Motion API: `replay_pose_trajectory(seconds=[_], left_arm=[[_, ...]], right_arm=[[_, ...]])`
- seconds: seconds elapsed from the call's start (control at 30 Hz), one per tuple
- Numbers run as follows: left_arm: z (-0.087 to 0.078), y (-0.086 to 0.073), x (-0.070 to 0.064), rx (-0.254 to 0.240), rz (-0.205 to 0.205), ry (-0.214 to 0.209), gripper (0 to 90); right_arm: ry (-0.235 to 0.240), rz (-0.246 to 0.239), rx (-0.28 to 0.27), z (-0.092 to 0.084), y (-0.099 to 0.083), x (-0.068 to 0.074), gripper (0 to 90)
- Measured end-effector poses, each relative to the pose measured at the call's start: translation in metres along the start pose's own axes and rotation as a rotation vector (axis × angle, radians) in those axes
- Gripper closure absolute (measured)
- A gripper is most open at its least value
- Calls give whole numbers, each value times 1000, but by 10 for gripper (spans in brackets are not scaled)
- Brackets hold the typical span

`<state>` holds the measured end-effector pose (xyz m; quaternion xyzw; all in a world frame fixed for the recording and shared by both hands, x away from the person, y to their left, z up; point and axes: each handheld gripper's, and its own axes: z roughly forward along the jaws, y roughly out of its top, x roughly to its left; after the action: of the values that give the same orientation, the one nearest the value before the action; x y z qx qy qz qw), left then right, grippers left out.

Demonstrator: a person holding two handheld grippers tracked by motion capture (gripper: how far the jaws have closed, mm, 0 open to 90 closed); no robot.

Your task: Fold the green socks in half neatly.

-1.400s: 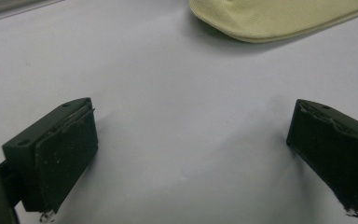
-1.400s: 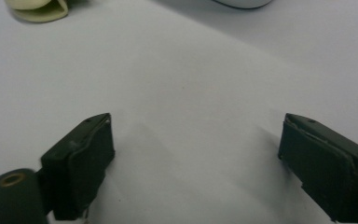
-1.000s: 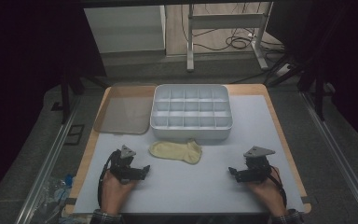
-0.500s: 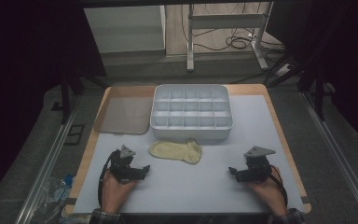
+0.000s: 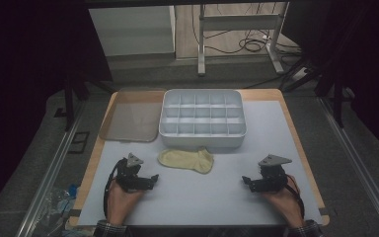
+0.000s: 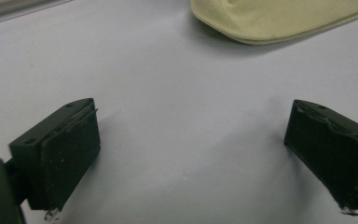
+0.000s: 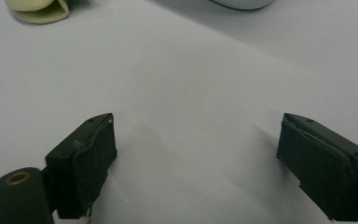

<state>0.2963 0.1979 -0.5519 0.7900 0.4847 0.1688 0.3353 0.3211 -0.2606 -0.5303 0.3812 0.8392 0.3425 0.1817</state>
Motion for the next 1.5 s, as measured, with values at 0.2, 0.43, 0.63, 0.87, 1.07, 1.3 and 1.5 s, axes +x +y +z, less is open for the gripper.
replay_pose_trajectory(seconds=[0.2,0.43,0.63,0.87,1.07,1.3,1.5], left_arm=[[-3,4,0,-5,3,-18,75],[-4,8,-3,-8,9,-46,137],[-4,14,-5,-6,16,-82,195],[-4,22,-6,-16,28,-95,235],[-3,30,-6,-21,48,-94,285],[-2,40,-5,-24,64,-93,365],[1,47,-2,-20,65,-96,418]], right_arm=[[7,7,-13,0,2,2,154],[18,9,-25,-4,8,4,212],[35,3,-23,-1,15,9,279],[42,-18,-35,-1,23,13,314],[62,-35,-18,6,30,16,373],[74,-52,-22,10,38,18,431],[88,-41,-29,13,44,19,490]])
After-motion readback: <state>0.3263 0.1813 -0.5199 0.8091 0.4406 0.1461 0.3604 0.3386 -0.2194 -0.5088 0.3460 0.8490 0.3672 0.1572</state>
